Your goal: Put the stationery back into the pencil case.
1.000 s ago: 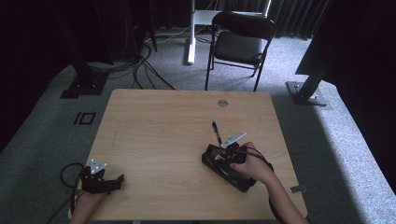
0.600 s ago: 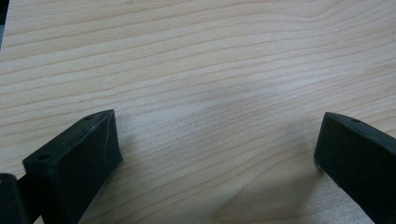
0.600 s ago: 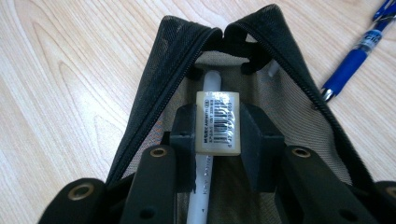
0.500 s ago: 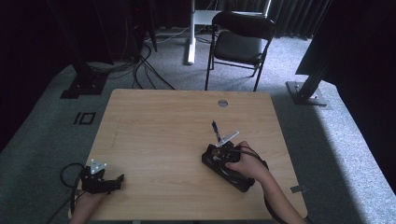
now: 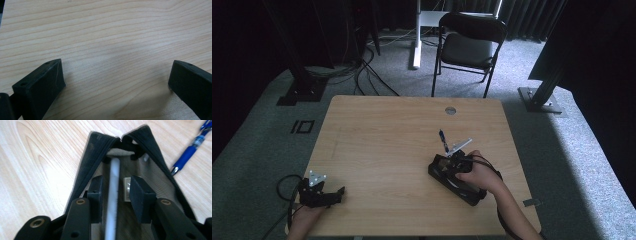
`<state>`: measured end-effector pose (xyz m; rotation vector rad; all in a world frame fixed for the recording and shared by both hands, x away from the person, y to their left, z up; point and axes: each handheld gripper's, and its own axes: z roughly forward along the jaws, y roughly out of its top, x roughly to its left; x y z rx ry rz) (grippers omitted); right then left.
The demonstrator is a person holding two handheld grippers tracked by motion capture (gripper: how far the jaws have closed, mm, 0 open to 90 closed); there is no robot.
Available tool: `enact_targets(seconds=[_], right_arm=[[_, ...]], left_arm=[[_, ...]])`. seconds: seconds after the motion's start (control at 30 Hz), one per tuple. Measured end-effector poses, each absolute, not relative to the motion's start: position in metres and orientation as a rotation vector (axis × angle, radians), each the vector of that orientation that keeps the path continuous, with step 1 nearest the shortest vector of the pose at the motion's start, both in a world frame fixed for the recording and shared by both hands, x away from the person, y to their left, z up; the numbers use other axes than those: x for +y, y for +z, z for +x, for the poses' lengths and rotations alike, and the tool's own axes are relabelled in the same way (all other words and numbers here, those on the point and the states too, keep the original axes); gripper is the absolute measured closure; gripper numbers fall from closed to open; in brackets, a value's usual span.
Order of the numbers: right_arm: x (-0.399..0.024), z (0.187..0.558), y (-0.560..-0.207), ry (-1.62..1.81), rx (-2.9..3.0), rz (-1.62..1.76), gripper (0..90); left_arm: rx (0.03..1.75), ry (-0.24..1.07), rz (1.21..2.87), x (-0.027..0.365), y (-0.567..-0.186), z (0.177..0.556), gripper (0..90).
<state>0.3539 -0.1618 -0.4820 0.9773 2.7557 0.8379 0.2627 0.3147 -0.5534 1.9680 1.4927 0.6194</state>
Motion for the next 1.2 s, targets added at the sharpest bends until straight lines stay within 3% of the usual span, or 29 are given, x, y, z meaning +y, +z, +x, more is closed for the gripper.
enact_targets(seconds=[0.5, 1.2], right_arm=[[-0.188, 0.351, -0.440, 1.076, 2.585, 0.949, 61.7], [-0.198, 0.406, -0.456, 1.028, 2.407, 1.123, 60.2]], left_arm=[[1.493, 0.620, 1.968, 0.315, -0.553, 0.263, 0.5], [1.493, 0.619, 1.968, 0.315, -0.553, 0.263, 0.5]])
